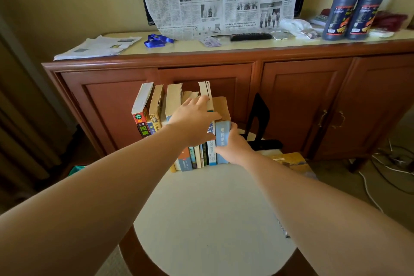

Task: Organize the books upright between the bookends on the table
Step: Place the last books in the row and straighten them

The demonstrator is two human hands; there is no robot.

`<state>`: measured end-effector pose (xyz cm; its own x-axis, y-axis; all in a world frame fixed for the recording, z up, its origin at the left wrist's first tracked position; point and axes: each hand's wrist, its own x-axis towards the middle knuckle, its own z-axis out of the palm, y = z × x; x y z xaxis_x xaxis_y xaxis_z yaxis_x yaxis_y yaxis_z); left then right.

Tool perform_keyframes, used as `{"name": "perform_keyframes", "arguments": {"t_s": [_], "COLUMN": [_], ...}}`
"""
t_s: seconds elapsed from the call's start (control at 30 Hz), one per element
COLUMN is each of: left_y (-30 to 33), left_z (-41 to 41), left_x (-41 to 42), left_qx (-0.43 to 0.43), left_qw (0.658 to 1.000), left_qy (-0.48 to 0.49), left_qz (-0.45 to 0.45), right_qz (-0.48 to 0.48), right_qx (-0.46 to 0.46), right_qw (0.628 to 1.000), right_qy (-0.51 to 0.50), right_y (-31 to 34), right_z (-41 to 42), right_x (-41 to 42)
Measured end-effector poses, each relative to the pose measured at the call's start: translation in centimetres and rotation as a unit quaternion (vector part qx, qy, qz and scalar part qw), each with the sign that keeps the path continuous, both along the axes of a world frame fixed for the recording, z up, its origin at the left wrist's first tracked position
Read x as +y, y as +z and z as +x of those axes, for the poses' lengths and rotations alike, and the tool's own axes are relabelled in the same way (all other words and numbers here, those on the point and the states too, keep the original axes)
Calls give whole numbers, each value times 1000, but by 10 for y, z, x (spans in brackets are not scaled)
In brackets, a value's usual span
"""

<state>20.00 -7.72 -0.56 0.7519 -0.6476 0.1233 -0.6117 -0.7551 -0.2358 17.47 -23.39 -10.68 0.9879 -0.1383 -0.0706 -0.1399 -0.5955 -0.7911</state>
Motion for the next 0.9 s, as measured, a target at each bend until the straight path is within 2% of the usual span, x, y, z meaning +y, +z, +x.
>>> {"name": "perform_keyframes", "arguments": {"t_s": [0.23, 0.33, 0.4, 0.5, 0.6, 0.8, 0.9], "left_y": [-6, -8, -9, -9, -7, -12, -14], "left_z": [-9, -13, -16, -21, -21, -21, -20], "left_x": [0, -1, -3, -7, -9, -10, -10], "left_qx": [-10, 11, 42, 57, 61, 58, 54], "left_qw": [1000, 999, 997, 995, 994, 994, 994], "left_qy": [17, 34, 51, 65, 71, 73, 71], "left_qz": [-1, -16, -41, -51, -54, -65, -63], "right_qz": [-123, -241, -279, -275, -260, -298, -297], "right_qx": [46, 75, 134, 231, 279, 279, 258], "right_qw": [991, 962, 937, 915, 903, 896, 905], "right_qy": [-24, -107, -164, -185, -197, -175, -159], "right_y": [-2, -15, -22, -29, -28, -28, -30], "right_z": [-35, -65, -83, -99, -100, -106, -115], "right_x": [-25, -58, -78, -93, -94, -87, -86]}}
